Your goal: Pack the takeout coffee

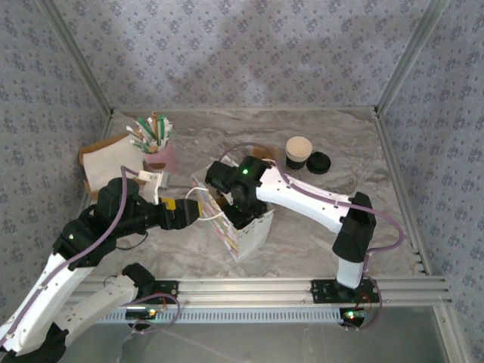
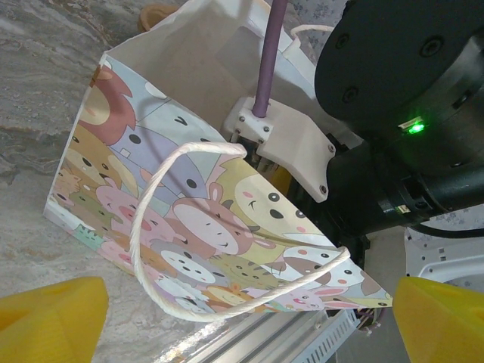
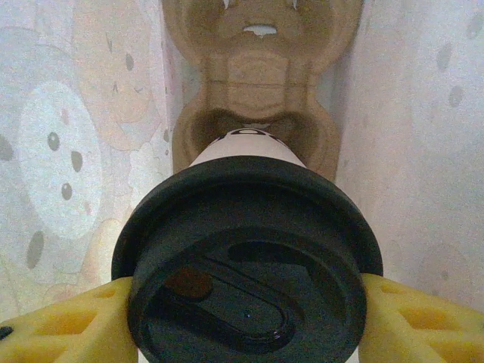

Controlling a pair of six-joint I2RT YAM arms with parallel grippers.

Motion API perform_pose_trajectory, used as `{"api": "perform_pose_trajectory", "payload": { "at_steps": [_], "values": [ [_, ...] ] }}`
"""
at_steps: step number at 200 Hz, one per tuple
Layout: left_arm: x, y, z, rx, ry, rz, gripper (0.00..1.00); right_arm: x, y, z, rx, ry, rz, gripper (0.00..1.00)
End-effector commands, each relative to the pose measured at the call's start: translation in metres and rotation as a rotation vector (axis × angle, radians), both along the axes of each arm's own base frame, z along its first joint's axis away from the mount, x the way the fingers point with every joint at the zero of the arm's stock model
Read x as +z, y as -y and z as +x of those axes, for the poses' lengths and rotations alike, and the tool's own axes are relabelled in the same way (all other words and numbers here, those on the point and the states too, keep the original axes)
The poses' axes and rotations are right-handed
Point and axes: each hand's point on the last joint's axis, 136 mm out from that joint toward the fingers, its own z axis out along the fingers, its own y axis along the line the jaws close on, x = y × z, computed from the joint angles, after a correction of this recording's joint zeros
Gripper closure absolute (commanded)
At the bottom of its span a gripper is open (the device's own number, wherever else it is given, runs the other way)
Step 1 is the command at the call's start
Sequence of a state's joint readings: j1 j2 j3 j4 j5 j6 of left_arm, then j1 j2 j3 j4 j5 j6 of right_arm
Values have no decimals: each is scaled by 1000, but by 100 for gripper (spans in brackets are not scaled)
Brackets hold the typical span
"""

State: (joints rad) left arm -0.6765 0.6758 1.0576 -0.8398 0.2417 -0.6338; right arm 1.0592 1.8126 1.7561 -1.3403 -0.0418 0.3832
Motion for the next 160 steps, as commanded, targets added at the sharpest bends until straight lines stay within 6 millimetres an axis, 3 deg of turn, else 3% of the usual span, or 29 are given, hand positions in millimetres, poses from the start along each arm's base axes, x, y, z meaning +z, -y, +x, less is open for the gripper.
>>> {"api": "perform_pose_trajectory", "payload": {
  "at_steps": [1,160],
  "values": [
    [6,1,0,-3,27,-13,3,-1,6,-1,-3,-12,-12,36],
    [4,1,3,4,25,-8,3,-10,5,-2,-6,-34,-9,36]
  ]
}}
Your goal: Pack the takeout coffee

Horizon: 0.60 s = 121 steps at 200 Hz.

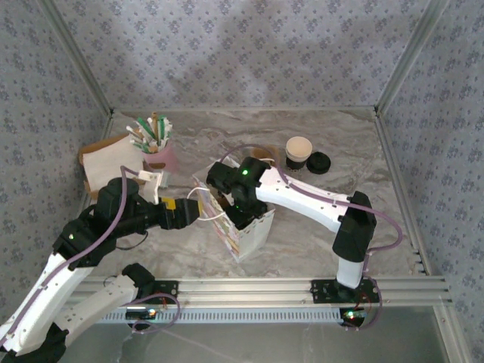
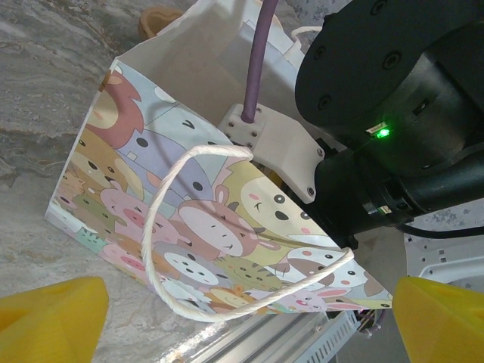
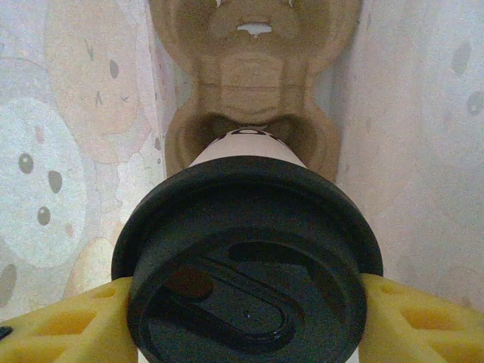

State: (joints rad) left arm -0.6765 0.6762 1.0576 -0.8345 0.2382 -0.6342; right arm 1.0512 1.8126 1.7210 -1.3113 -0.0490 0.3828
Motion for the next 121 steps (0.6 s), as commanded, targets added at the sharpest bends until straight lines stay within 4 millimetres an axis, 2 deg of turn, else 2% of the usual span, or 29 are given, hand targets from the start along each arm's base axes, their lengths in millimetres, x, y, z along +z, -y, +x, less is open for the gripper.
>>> {"api": "perform_pose_trajectory", "payload": {
  "at_steps": [1,121],
  "values": [
    [3,1,2,2,20,-6,3,-1,4,-3,1,-25,-7,36],
    [3,0,1,2,21,-6,3,-9,3,-3,-3,-47,-14,35]
  ]
}}
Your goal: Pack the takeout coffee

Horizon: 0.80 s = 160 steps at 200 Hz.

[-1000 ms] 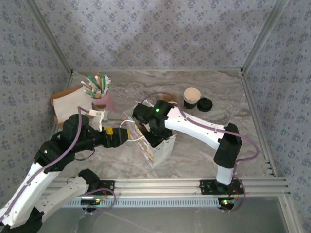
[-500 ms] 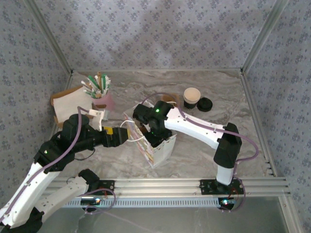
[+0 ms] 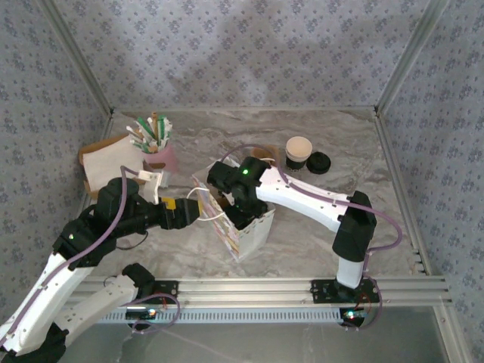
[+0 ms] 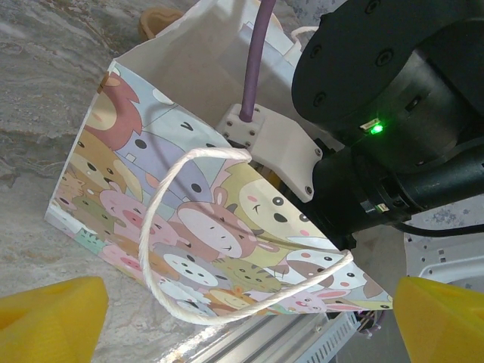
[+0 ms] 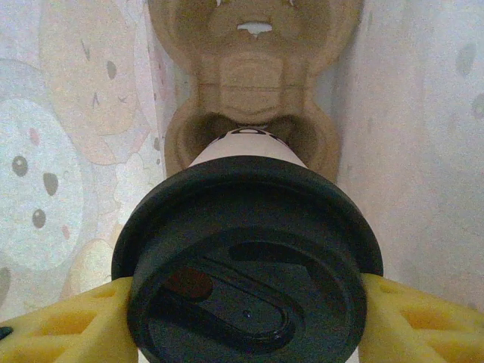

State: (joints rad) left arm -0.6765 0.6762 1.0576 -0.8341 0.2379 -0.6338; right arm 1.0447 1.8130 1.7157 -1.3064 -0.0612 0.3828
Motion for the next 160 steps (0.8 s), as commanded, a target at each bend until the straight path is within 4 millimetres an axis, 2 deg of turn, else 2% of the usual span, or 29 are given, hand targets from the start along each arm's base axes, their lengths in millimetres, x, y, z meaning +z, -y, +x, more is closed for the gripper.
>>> {"api": "perform_pose_trajectory", "payload": {
  "at_steps": [1,83,160],
  "values": [
    [3,1,1,2,20,-6,3,-8,3,-3,4,-36,-20,35],
    [4,1,2,3,23,-6,3,-15,3,-4,4,-52,-24,35],
    [23,-3,4,-8,68,43,3,-17,3,-4,7,-58,-27,35]
  ]
}}
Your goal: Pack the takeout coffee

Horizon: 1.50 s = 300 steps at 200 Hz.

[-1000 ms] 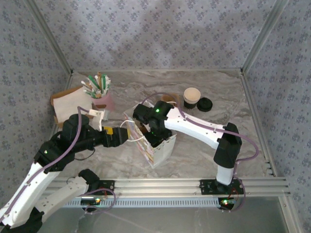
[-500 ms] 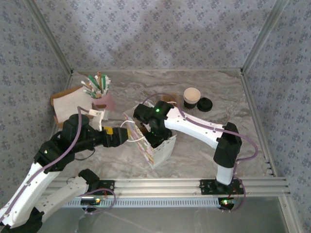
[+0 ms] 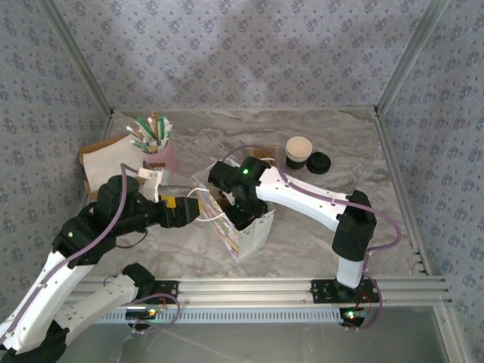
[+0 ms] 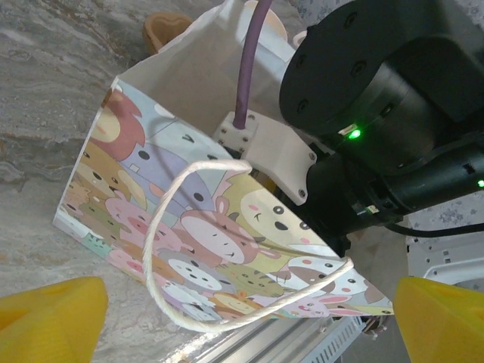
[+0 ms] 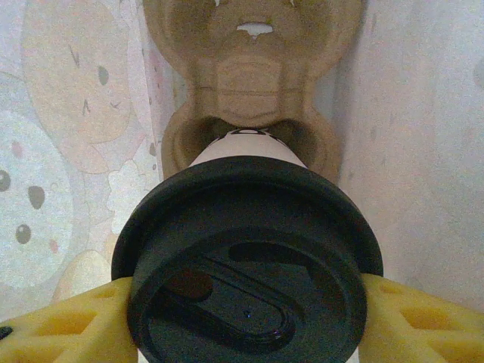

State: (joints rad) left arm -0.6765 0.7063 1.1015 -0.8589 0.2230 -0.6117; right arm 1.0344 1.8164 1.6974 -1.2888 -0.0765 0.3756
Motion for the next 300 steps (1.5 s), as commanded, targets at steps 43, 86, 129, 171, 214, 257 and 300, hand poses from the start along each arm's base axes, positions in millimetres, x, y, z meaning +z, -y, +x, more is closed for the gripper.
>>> {"api": "perform_pose_trajectory", "payload": {
  "at_steps": [43,86,129,171,214,257,300],
  "values": [
    [34,-6,7,-29,91,124,2,-12,5,-6,9,-51,-38,35],
    [60,-6,11,-62,151,180,2,-12,7,-7,4,-56,-48,35],
    [80,6,19,-105,189,177,2,-12,8,-7,-1,-61,-52,35],
    [87,20,27,-139,213,177,2,-13,9,-7,-1,-67,-54,35],
    [92,34,35,-166,234,176,2,-15,8,-6,-1,-76,-55,35],
    [91,42,40,-181,237,181,2,-16,10,-8,-6,-87,-62,35],
    [91,46,42,-188,240,178,2,-19,10,-7,-8,-95,-71,35]
  ]
}}
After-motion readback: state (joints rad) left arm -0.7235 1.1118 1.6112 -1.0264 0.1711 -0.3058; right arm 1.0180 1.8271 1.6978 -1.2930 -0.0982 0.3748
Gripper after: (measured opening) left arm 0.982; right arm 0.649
